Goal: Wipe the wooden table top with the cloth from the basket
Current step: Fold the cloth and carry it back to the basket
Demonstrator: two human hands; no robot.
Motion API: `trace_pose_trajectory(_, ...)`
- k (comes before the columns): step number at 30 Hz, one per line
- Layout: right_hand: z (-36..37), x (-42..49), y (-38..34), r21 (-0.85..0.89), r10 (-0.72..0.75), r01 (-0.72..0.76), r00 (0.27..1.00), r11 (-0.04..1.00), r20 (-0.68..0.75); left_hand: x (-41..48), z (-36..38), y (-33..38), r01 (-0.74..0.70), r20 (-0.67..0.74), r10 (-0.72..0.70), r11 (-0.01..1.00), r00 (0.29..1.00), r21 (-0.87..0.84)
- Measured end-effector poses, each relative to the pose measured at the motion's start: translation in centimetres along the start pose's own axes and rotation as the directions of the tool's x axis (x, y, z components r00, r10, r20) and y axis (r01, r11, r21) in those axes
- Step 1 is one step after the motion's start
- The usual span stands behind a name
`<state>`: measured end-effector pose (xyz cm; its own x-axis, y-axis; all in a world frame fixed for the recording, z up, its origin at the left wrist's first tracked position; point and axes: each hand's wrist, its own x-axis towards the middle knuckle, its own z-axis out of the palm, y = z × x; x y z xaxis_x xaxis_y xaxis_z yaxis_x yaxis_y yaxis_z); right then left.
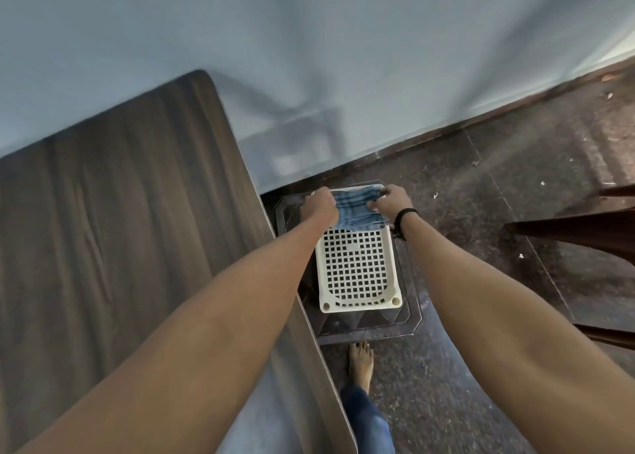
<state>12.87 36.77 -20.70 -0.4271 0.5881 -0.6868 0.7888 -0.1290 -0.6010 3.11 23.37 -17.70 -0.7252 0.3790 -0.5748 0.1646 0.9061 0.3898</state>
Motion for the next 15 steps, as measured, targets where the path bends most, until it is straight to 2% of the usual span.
trace_pose_trajectory(6,2.0,0.8,0.9,-0.218,-0.068,0.06,0.997,0.974,-0.027,1.2,2.5,-2.1,0.041,0.006,-0.042,0.999,0.999,0.034)
trace_pose_trajectory(9,2.6,0.6,0.8,-0.328,-0.135,0.092,0.985,0.94,-0.111,1.3,2.8,-2.0,0.011,-0.016,-0.01,0.996,1.0,0.086)
trace_pose_trajectory(12,2.8,0.0,0.6,-0.499,-0.226,0.105,0.955,0.86,-0.19,1.2,3.0,-1.8,-0.065,-0.016,0.069,0.983,0.998,0.169)
trace_pose_trajectory(15,2.7,-0.3,0.8,-0.634,-0.319,0.127,0.927,0.763,-0.198,0.6,2.8,-2.0,-0.136,-0.012,0.143,0.962,0.99,0.238)
